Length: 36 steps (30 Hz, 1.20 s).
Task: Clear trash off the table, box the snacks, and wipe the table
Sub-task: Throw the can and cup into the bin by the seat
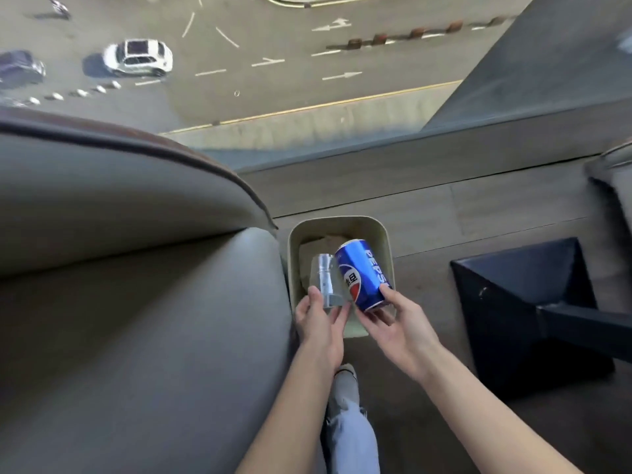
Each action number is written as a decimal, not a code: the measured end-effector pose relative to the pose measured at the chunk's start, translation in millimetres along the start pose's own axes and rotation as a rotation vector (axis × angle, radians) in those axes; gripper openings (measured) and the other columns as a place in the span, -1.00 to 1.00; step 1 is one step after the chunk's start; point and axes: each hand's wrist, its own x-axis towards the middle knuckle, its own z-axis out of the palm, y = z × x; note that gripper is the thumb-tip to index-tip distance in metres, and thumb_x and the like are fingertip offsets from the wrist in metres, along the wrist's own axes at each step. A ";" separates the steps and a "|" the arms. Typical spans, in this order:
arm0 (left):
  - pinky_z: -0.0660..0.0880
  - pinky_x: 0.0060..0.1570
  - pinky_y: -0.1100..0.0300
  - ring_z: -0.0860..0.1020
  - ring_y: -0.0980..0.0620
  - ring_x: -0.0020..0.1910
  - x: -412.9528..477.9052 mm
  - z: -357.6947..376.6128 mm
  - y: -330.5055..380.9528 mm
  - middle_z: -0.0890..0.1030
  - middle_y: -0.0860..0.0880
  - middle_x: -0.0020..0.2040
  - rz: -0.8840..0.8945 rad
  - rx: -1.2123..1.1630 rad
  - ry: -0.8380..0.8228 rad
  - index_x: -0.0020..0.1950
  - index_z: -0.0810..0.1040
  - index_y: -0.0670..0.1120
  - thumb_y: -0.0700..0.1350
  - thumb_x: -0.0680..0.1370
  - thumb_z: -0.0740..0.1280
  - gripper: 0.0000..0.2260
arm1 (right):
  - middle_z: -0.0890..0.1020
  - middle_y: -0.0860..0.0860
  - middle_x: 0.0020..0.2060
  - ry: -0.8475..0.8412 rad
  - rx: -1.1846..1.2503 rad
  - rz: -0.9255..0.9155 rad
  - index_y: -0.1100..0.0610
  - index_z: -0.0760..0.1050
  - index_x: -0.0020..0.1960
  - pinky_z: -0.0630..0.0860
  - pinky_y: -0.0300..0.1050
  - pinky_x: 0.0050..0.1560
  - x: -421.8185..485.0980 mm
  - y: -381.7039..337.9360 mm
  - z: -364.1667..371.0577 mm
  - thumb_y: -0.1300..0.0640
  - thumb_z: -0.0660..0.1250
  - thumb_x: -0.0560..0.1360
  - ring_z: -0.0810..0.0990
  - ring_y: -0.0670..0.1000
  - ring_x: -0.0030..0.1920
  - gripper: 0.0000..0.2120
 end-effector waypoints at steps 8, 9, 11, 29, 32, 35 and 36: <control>0.47 0.32 -0.11 0.52 -0.22 0.30 121.4 0.1 -23.7 0.49 -0.28 0.34 0.039 0.146 0.118 0.41 0.32 -0.23 -0.07 0.67 0.15 -0.64 | 0.56 0.27 0.25 0.105 -0.096 -0.022 0.30 0.31 0.42 0.52 0.00 0.22 119.2 22.0 -14.3 0.31 0.30 0.54 0.59 0.16 0.20 -0.54; 0.47 0.32 -0.09 0.53 -0.21 0.29 132.1 0.8 -27.7 0.49 -0.26 0.34 0.043 0.179 0.142 0.40 0.33 -0.22 -0.06 0.66 0.17 -0.64 | 0.54 0.28 0.27 0.128 -0.108 -0.025 0.28 0.29 0.43 0.54 -0.01 0.17 130.9 23.4 -14.7 0.33 0.30 0.54 0.60 0.16 0.17 -0.52; 0.51 0.23 0.01 0.56 -0.16 0.19 148.8 5.9 -35.1 0.50 -0.23 0.33 0.053 0.247 0.189 0.39 0.34 -0.19 -0.03 0.65 0.19 -0.63 | 0.52 0.30 0.29 0.176 -0.142 -0.044 0.28 0.27 0.44 0.55 -0.03 0.06 150.9 25.1 -16.9 0.35 0.30 0.53 0.60 0.13 0.01 -0.50; 0.33 0.39 0.13 0.42 -0.08 0.41 38.6 -19.9 -2.2 0.46 -0.11 0.43 0.431 1.476 -0.148 0.47 0.37 -0.10 -0.10 0.63 0.16 -0.60 | 0.53 0.04 0.33 0.160 -1.601 -0.454 0.03 0.41 0.39 0.38 -0.04 0.34 35.0 -3.3 -22.7 0.01 0.27 0.57 0.47 0.03 0.34 -0.60; 0.31 0.39 0.13 0.42 -0.08 0.41 -39.3 -23.3 17.1 0.47 -0.11 0.43 0.560 1.655 -0.222 0.46 0.39 -0.11 -0.10 0.62 0.17 -0.61 | 0.46 0.03 0.39 0.126 -1.830 -0.521 0.01 0.36 0.43 0.35 0.00 0.40 -44.4 -16.2 -11.1 -0.06 0.26 0.56 0.41 0.05 0.40 -0.54; 0.29 0.43 0.04 0.38 -0.09 0.43 -124.8 -29.4 38.1 0.46 -0.09 0.43 0.694 1.825 -0.213 0.45 0.38 -0.09 -0.05 0.62 0.17 -0.60 | 0.45 0.01 0.40 0.097 -1.978 -0.643 0.03 0.34 0.46 0.25 0.08 0.47 -131.2 -24.8 5.9 -0.12 0.25 0.56 0.36 0.05 0.43 -0.49; 0.28 0.44 -0.01 0.37 -0.09 0.43 -154.0 -30.9 44.4 0.46 -0.08 0.42 0.725 1.884 -0.195 0.45 0.38 -0.07 -0.02 0.62 0.17 -0.60 | 0.45 0.00 0.39 0.090 -2.022 -0.693 0.02 0.33 0.46 0.22 0.10 0.49 -160.9 -26.6 11.0 -0.14 0.23 0.56 0.34 0.05 0.44 -0.48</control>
